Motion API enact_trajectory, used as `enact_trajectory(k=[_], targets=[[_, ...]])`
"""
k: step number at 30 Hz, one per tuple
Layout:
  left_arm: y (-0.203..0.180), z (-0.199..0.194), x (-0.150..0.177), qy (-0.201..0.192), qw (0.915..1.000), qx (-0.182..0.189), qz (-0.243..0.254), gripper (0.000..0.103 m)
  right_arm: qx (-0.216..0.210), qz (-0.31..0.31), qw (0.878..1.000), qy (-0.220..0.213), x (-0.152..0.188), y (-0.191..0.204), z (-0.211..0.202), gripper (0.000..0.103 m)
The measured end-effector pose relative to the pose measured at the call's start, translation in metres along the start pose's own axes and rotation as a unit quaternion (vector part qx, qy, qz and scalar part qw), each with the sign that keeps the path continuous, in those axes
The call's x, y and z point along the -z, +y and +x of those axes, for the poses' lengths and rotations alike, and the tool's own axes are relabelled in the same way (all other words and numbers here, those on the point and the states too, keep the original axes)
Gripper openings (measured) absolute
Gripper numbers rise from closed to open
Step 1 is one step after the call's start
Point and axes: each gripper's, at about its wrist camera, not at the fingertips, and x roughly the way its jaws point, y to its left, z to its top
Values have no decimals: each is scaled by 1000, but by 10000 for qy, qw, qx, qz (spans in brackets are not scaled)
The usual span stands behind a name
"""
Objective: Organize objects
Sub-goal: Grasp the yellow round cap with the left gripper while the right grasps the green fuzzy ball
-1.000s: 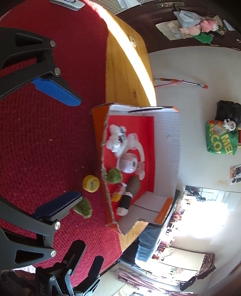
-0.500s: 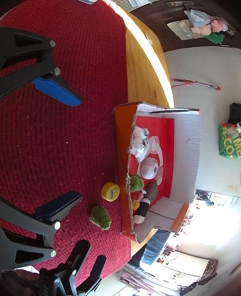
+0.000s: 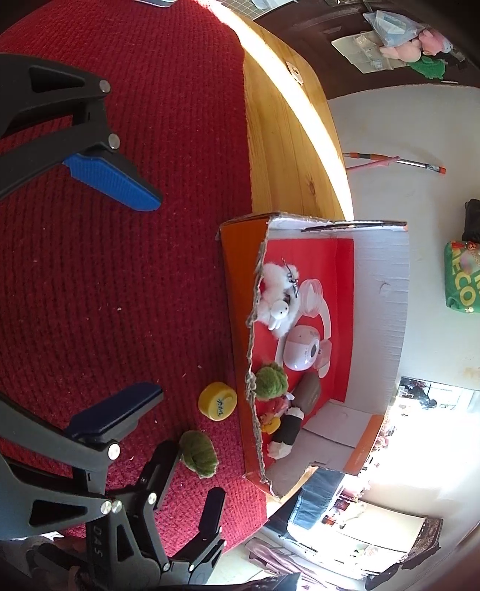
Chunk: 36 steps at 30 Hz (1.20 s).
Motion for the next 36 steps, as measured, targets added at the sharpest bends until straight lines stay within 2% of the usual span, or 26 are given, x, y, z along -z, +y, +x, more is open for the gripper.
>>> enact_trajectory(k=[7,11,19,27,35,36], targets=[[-15,9,-9,62,9993,210,299,96,139,245,9996,-37,0,-29,-4,99],[-29,17,-16,69,9979,406,508,96,52,133,9998,-148,0,-46,-11,99],[-50,30,-26,125,9945,554,882,78,-605,-421,9970,-241,-5,-52,-11,98],[-61,37,-31,143,9919,632,1095,59,-1099,-331,9933,-105,-15,-49,5,78],[-63,39,-32,139,9896,792,1192,54,-1171,-294,9927,-32,-19,-40,13,69],[-64,39,-32,145,9891,832,1207,51,-1168,-295,9927,-25,-20,-40,14,68]])
